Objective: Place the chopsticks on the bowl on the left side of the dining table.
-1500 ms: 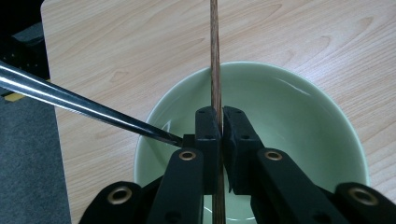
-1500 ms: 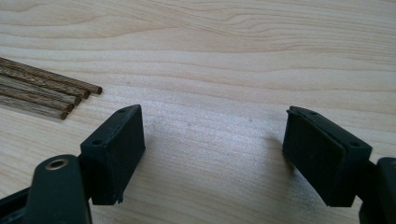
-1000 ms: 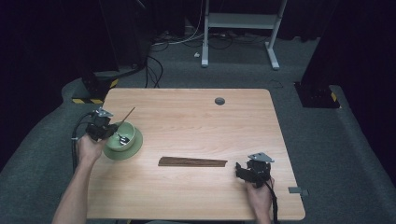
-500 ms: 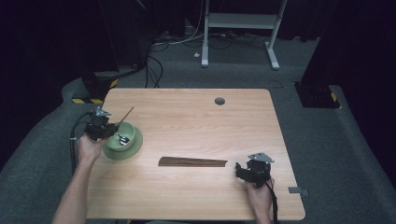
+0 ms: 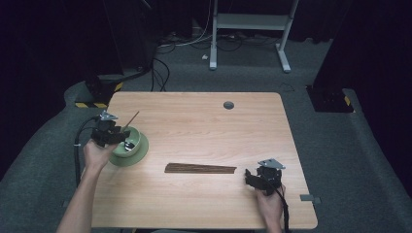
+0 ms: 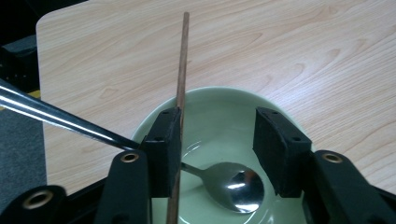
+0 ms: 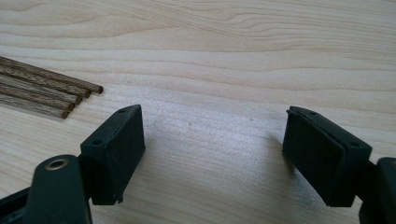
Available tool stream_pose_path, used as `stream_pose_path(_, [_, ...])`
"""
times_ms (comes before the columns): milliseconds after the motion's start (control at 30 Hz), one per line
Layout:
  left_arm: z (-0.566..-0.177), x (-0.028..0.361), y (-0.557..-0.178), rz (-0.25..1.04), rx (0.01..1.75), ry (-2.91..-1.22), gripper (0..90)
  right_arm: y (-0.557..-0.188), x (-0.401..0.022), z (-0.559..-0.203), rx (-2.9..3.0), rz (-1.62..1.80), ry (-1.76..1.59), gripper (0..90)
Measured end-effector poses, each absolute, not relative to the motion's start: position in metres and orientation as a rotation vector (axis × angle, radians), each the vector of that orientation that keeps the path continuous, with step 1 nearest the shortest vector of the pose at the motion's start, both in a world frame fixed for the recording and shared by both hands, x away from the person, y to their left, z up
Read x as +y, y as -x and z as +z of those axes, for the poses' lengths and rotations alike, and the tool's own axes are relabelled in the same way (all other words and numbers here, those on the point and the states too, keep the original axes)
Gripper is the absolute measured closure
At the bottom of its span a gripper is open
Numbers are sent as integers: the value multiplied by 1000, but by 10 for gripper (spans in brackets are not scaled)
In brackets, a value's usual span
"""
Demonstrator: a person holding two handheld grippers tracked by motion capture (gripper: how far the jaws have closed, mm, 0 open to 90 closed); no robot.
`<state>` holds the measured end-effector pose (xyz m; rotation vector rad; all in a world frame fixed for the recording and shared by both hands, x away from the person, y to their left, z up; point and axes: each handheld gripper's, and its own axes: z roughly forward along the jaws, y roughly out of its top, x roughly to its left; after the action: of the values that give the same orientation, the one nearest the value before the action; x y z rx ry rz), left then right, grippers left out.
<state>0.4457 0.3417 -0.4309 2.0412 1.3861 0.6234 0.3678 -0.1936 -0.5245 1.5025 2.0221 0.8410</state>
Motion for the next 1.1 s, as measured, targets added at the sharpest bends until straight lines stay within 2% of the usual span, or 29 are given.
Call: stream_pose_path(1100, [-422,318,-438,548,1330,-1994,462,-368,-194,-525,2022,841,-1503,203])
